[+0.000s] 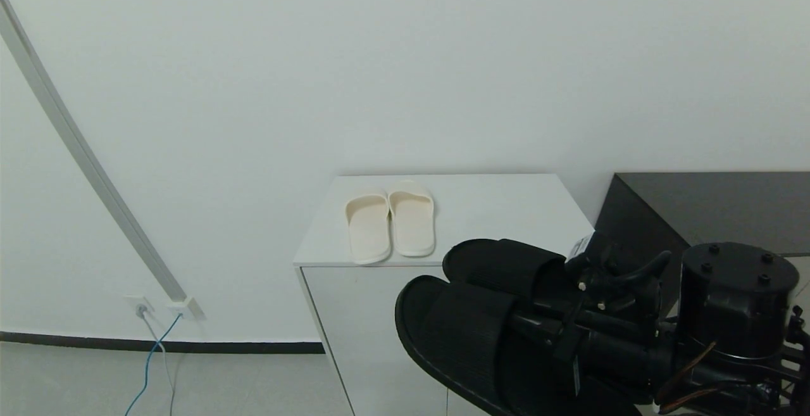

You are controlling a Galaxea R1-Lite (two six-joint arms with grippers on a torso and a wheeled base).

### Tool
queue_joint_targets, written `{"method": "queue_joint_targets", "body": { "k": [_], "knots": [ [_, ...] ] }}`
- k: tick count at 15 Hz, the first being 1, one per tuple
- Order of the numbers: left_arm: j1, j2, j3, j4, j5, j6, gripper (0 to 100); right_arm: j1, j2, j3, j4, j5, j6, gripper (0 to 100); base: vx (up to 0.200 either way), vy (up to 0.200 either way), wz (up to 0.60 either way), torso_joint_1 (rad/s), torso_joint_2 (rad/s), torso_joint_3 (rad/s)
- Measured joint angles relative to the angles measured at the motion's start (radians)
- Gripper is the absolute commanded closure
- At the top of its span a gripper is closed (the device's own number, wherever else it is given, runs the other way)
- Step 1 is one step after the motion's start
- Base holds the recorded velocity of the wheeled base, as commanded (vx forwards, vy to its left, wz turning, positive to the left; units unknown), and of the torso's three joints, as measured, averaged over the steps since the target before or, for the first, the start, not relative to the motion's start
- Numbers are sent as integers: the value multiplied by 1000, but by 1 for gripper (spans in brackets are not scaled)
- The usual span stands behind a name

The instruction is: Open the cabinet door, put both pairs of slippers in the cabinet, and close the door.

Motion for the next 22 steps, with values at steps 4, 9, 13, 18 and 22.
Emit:
{"method": "queue_joint_targets", "body": {
  "k": [4, 9, 13, 18, 22],
  "knots": [
    [0, 0, 0, 0, 0, 1, 100, 2, 0, 4, 0, 0, -1, 100, 0, 0, 0, 0, 0, 0],
    [0, 0, 0, 0, 0, 1, 0, 3, 1, 13, 0, 1, -5, 100, 0, 0, 0, -74, 177, 98],
    [0, 0, 0, 0, 0, 1, 0, 2, 2, 21, -1, 1, -7, 100, 0, 0, 0, -154, 367, 201],
    [0, 0, 0, 0, 0, 1, 0, 3, 2, 27, -2, 2, -7, 100, 0, 0, 0, -186, 431, 240],
    [0, 0, 0, 0, 0, 1, 0, 4, 2, 30, -2, 2, -8, 100, 0, 0, 0, -216, 547, 319]
  ]
}}
